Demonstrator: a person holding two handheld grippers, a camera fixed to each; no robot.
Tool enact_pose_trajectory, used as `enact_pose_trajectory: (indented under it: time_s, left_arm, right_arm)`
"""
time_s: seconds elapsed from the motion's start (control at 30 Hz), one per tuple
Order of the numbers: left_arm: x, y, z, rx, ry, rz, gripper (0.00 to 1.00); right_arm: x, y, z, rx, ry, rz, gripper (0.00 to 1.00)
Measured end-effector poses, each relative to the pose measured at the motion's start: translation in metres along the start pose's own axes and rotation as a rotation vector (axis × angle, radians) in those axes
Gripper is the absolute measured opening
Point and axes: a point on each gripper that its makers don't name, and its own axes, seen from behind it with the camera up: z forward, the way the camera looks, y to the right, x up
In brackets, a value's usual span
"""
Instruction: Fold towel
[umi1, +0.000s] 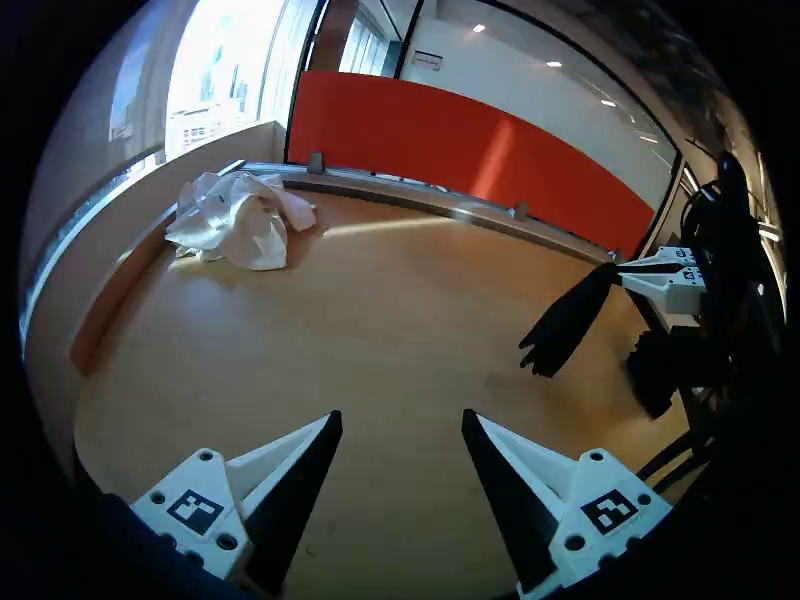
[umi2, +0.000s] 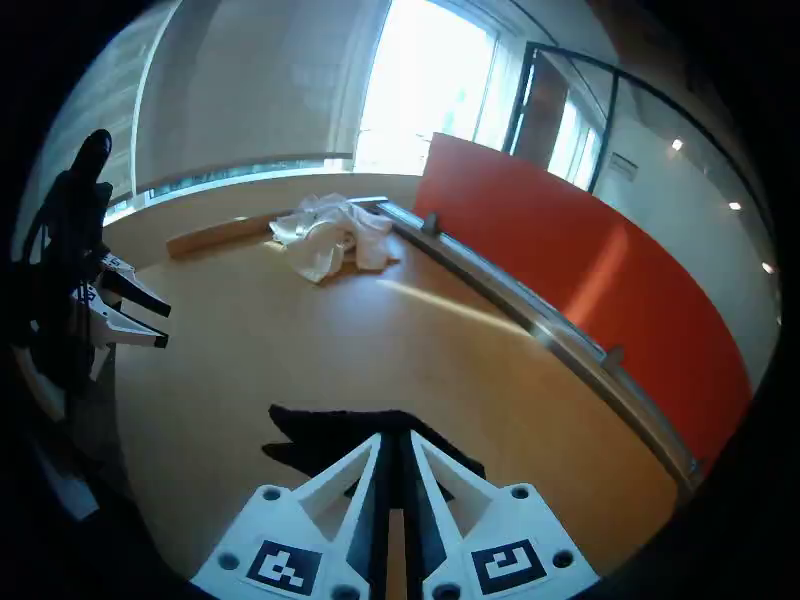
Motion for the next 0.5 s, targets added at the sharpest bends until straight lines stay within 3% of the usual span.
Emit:
enact_pose_trajectory:
  time_s: [0.5]
  left_arm:
    - [0.007,0.021,0.013,-0.031,-0.013,0.045,0.89]
  right_arm:
    - [-0.009,0.063,-0.043,-0.084,0.018,0.062,0.05]
